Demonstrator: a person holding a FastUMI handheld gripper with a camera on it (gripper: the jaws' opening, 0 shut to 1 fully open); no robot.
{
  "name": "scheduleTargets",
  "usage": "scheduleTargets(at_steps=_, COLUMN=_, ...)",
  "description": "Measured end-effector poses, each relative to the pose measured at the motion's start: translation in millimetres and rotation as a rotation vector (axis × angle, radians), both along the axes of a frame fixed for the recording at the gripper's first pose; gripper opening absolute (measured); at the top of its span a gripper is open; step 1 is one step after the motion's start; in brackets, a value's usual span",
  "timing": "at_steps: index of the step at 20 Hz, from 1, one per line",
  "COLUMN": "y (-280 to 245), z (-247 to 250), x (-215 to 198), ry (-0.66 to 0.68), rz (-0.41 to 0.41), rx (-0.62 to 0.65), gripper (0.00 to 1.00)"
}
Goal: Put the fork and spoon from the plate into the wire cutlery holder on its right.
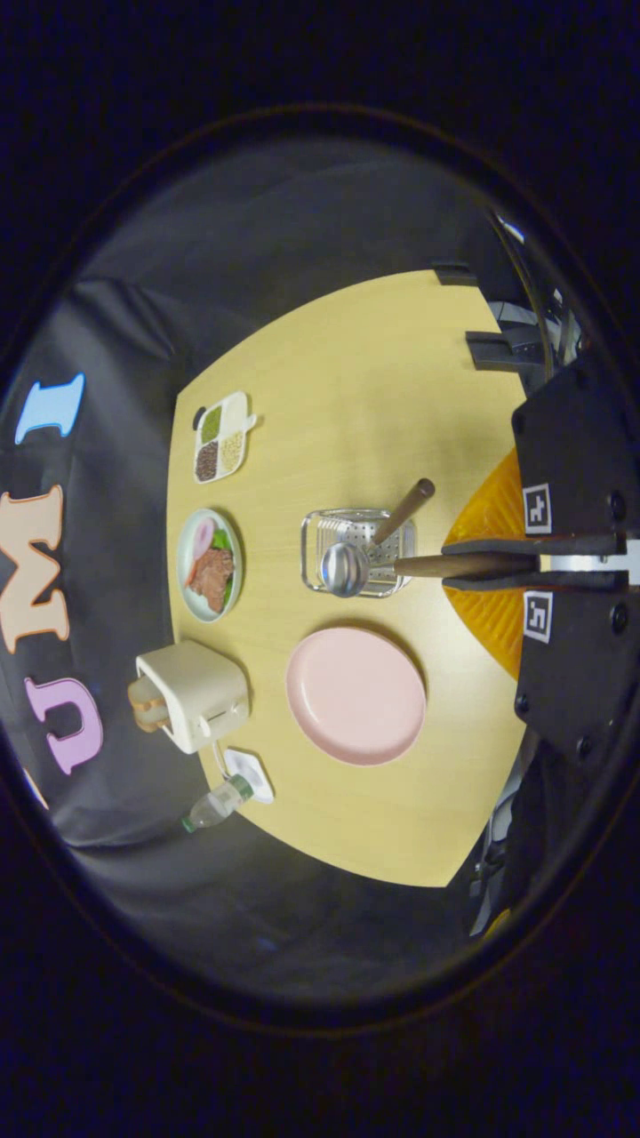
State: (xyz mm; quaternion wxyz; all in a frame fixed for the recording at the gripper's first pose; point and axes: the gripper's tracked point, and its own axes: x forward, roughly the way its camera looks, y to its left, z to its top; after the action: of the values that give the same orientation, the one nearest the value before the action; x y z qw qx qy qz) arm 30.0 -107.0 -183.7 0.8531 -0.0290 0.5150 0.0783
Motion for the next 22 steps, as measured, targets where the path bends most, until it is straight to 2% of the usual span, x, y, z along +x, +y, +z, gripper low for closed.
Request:
scheduleTargets(at_steps=10, y=-4.2, z=-12.4, x=17.7, ry=0.064, rz=-0.05, rx=-0.023, gripper=0.09)
scheduleTargets(at_steps=13, y=-1.6, z=-11.1, x=20.6, ry=0.049, rz=-0.059, rx=-0.005, gripper=0.14)
scheduleTargets(at_steps=14, y=-0.7, z=-8.6, x=22.4, ry=0.039, rz=-0.062, rx=0.008, gripper=0.19)
scheduleTargets(at_steps=16, y=-0.4, z=-4.7, x=19.4, ry=0.027, rz=-0.069, rx=0.025, gripper=0.19)
scheduleTargets(at_steps=22, y=-5.0, z=3.7, x=7.2, ry=-0.008, rz=-0.081, rx=0.049, gripper=0.54)
